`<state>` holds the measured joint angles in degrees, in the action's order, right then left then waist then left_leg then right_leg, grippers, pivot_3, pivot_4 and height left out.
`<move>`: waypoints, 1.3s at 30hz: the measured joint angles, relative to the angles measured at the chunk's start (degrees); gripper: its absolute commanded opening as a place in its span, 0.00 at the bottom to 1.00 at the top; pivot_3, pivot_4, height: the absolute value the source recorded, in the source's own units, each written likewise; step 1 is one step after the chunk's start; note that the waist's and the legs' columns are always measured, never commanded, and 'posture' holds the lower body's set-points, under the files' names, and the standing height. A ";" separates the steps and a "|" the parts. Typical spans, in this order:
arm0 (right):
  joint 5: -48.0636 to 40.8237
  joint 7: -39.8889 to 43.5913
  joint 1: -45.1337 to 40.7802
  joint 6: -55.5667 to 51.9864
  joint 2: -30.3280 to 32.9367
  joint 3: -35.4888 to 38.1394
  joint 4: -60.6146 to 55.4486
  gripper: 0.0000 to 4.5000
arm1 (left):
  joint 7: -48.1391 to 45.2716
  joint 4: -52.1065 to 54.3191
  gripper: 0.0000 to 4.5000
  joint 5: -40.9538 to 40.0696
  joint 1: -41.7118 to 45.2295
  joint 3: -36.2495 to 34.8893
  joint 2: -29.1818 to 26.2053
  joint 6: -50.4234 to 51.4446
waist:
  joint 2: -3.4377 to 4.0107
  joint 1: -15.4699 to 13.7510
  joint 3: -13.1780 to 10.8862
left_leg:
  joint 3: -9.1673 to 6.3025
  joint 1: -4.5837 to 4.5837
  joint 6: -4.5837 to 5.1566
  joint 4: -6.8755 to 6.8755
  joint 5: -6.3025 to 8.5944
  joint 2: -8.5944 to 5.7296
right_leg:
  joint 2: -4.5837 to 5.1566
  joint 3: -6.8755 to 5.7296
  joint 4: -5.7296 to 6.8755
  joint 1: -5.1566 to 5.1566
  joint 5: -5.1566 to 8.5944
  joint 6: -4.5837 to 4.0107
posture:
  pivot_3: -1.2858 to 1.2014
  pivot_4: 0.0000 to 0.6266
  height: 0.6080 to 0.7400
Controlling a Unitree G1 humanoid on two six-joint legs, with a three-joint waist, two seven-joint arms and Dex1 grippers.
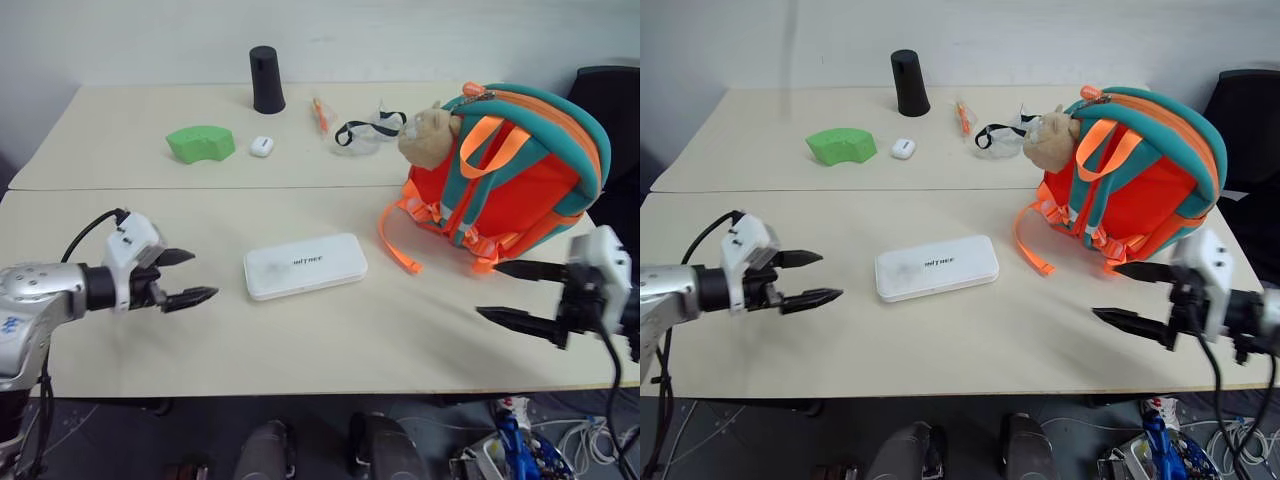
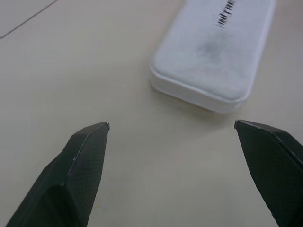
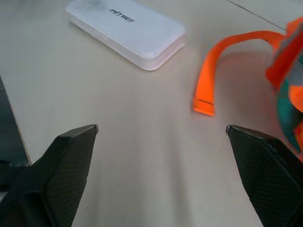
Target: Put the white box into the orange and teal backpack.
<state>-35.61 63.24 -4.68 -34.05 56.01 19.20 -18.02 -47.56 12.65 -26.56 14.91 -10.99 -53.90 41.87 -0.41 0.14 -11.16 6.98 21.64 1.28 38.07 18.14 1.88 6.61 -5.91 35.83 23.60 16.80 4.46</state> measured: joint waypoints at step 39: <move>29.43 -10.33 -25.15 11.78 -24.51 -31.60 17.43 0.00 | 3.94 -15.67 0.00 16.49 11.44 16.17 14.73 -12.94 | -0.06 0.04 -0.01 | 0.05 0.17 0.04 0.19 -0.21 -0.05 | -0.06 -0.18 0.22 0.11 -0.03 0.06 | 0.52 0.24 1.00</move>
<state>-6.18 52.91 -29.84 -22.26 31.51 -12.40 -0.58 -43.61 -3.02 -10.06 26.36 5.18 -39.17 28.93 -0.47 0.18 -11.17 7.03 21.80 1.32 38.26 17.94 1.83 6.55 -6.09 36.05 23.71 16.77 4.52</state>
